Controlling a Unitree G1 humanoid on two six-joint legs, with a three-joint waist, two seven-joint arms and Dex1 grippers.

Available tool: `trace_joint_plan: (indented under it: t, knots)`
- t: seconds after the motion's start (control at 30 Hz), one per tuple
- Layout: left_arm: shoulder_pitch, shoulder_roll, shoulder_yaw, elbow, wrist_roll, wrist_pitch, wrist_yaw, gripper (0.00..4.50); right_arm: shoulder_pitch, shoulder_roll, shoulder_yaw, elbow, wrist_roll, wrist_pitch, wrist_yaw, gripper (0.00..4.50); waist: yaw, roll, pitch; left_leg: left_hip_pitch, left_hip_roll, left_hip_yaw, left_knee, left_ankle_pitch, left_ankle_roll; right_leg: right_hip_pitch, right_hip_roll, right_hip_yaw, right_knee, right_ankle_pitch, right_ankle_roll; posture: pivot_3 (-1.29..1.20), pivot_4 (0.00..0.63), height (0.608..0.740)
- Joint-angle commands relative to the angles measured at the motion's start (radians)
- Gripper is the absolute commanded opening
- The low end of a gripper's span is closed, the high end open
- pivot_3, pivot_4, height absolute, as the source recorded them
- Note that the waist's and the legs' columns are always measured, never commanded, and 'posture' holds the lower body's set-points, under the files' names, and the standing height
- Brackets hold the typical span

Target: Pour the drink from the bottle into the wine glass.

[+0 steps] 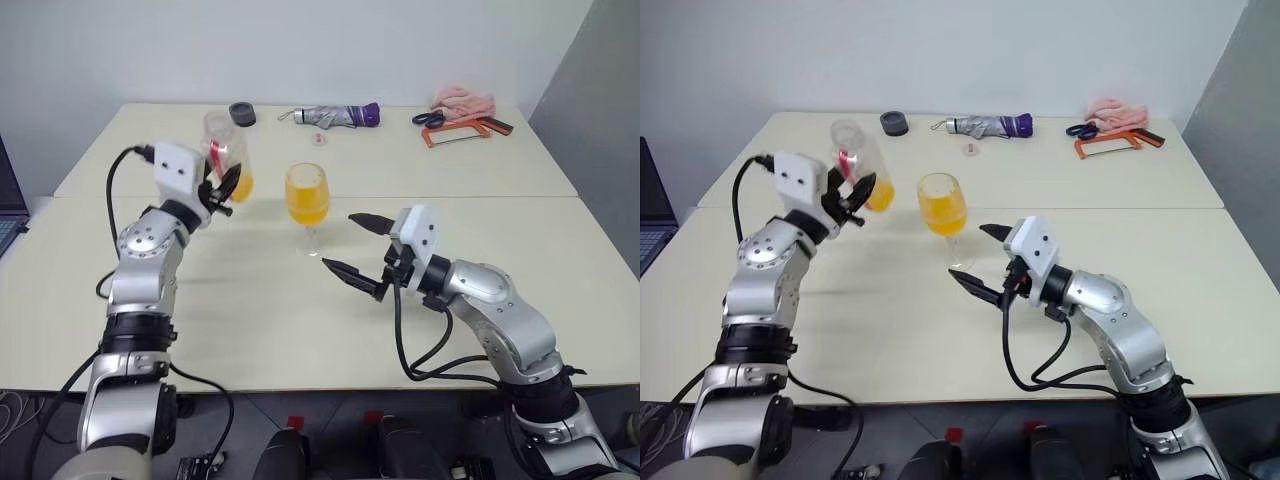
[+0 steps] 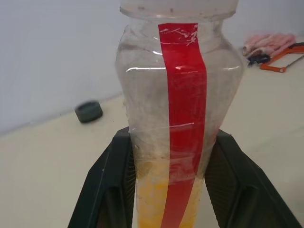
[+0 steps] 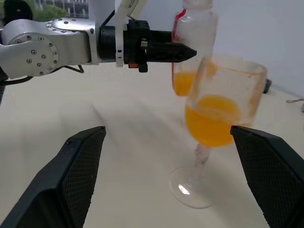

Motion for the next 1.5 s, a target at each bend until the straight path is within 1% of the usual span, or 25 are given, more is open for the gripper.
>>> trace_joint_plan:
  t: [0.03, 0.17, 0.27, 0.5, 0.63, 0.73, 0.77, 0.8, 0.9, 1.03, 1.13, 1.23, 1.33, 1.43, 1.5]
  knots:
    - [0.039, 0.032, 0.071, -0.053, -0.073, 0.034, -0.069, 1.67, -0.051, 0.011, 0.03, -0.03, -0.024, 0.039, -0.011, 4.5, 0.004, 0.0, 0.0, 0.0, 0.0, 0.0, 0.0, 0.0, 0.0, 0.0, 0.0, 0.0, 0.0, 0.0, 0.0, 0.0, 0.15, 0.74]
    - [0.097, 0.041, 0.104, -0.024, -0.095, 0.032, -0.124, 1.67, -0.083, 0.035, 0.058, -0.011, -0.046, 0.058, -0.016, 4.5, 0.009, -0.001, 0.0, 0.0, 0.0, 0.0, 0.0, 0.0, 0.0, 0.0, -0.001, 0.0, 0.0, 0.0, 0.0, 0.0, 0.15, 0.74]
    - [0.114, 0.038, 0.116, -0.005, -0.106, 0.028, -0.159, 1.67, -0.09, 0.044, 0.069, -0.002, -0.06, 0.06, -0.016, 4.5, 0.016, -0.001, -0.001, -0.001, 0.0, -0.001, 0.0, 0.0, 0.0, 0.001, -0.002, 0.0, -0.001, 0.0, 0.0, 0.0, 0.15, 0.74]
    - [0.125, 0.04, 0.129, 0.076, -0.09, -0.016, -0.19, 1.67, -0.087, 0.059, 0.071, 0.001, -0.071, 0.066, -0.015, 4.5, 0.014, -0.001, -0.001, 0.0, 0.0, 0.0, 0.0, 0.0, 0.0, 0.001, -0.002, 0.0, -0.001, 0.0, 0.0, 0.0, 0.15, 0.74]
    - [0.137, 0.043, 0.124, 0.072, -0.087, -0.024, -0.208, 3.04, -0.082, 0.056, 0.071, -0.007, -0.069, 0.075, -0.011, 4.5, 0.013, -0.001, -0.001, 0.0, 0.0, 0.0, 0.0, -0.002, 0.003, 0.001, -0.002, 0.0, -0.001, 0.0, 0.0, 0.0, 0.15, 0.74]
    - [0.166, 0.034, 0.123, 0.036, -0.088, -0.022, -0.201, 4.06, -0.071, 0.046, 0.07, -0.013, -0.066, 0.078, -0.003, 4.5, 0.012, -0.001, -0.001, 0.0, 0.0, 0.0, 0.0, -0.002, 0.003, 0.001, -0.002, 0.0, -0.001, 0.0, 0.0, 0.0, 0.15, 0.74]
    - [0.176, 0.031, 0.123, 0.024, -0.089, -0.021, -0.196, 4.34, -0.067, 0.043, 0.07, -0.015, -0.064, 0.078, 0.0, 4.5, 0.012, -0.001, -0.001, 0.0, 0.0, 0.0, 0.0, -0.002, 0.003, 0.001, -0.002, 0.0, -0.001, 0.0, 0.0, 0.0, 0.15, 0.74]
    - [0.189, 0.028, 0.123, 0.01, -0.085, -0.023, -0.185, 4.49, -0.06, 0.038, 0.07, -0.014, -0.063, 0.073, 0.006, 4.5, 0.012, -0.001, -0.001, 0.0, 0.0, 0.0, 0.0, -0.002, 0.003, 0.001, -0.002, 0.0, -0.001, 0.0, 0.0, 0.0, 0.15, 0.74]
    - [0.237, 0.019, 0.122, -0.046, -0.065, -0.022, -0.135, 4.49, -0.022, 0.019, 0.06, -0.014, -0.061, 0.039, 0.028, 4.5, 0.013, -0.001, -0.001, 0.0, 0.001, -0.001, 0.0, -0.002, 0.003, 0.001, -0.002, 0.0, -0.001, 0.0, 0.0, 0.0, 0.15, 0.74]
    - [0.312, 0.012, 0.124, -0.14, -0.045, -0.004, -0.081, 4.49, 0.064, 0.013, 0.015, 0.01, -0.072, -0.087, 0.022, 4.5, 0.014, -0.001, -0.001, 0.0, 0.002, 0.0, 0.0, -0.002, 0.004, 0.001, -0.003, 0.001, -0.001, 0.0, 0.0, 0.0, 0.15, 0.74]
    - [0.386, -0.004, 0.136, -0.251, -0.046, 0.04, -0.018, 4.49, 0.168, 0.029, -0.045, 0.065, -0.088, -0.214, -0.02, 4.5, 0.016, -0.002, -0.001, 0.0, 0.002, 0.0, -0.001, -0.002, 0.004, 0.001, -0.003, 0.0, -0.002, 0.0, 0.0, 0.0, 0.15, 0.74]
    - [0.467, -0.032, 0.151, -0.356, -0.039, 0.058, 0.053, 4.49, 0.253, 0.068, -0.101, 0.167, -0.129, -0.356, -0.099, 4.5, 0.02, -0.002, -0.001, 0.001, 0.002, 0.0, -0.001, -0.002, 0.004, 0.002, -0.003, 0.001, -0.002, 0.0, 0.0, 0.0, 0.15, 0.74]
    - [0.536, -0.064, 0.168, -0.426, -0.064, 0.08, 0.084, 4.49, 0.29, 0.123, -0.147, 0.286, -0.175, -0.481, -0.192, 4.5, 0.021, -0.002, -0.001, 0.002, 0.003, 0.002, -0.002, -0.002, 0.004, 0.002, -0.003, 0.002, -0.002, 0.0, 0.0, 0.0, 0.15, 0.74]
    - [0.582, -0.101, 0.182, -0.477, -0.069, 0.079, 0.119, 4.49, 0.297, 0.182, -0.208, 0.382, -0.186, -0.539, -0.29, 4.5, 0.022, -0.002, -0.001, 0.003, 0.004, 0.003, -0.002, -0.002, 0.004, 0.002, -0.001, 0.003, -0.001, 0.0, 0.0, 0.0, 0.15, 0.74]
    - [0.605, -0.126, 0.189, -0.502, -0.074, 0.074, 0.137, 4.49, 0.297, 0.203, -0.232, 0.429, -0.186, -0.558, -0.315, 4.5, 0.024, -0.002, -0.001, 0.003, 0.004, 0.003, -0.002, -0.002, 0.004, 0.003, -0.001, 0.003, -0.001, 0.0, 0.0, 0.0, 0.15, 0.74]
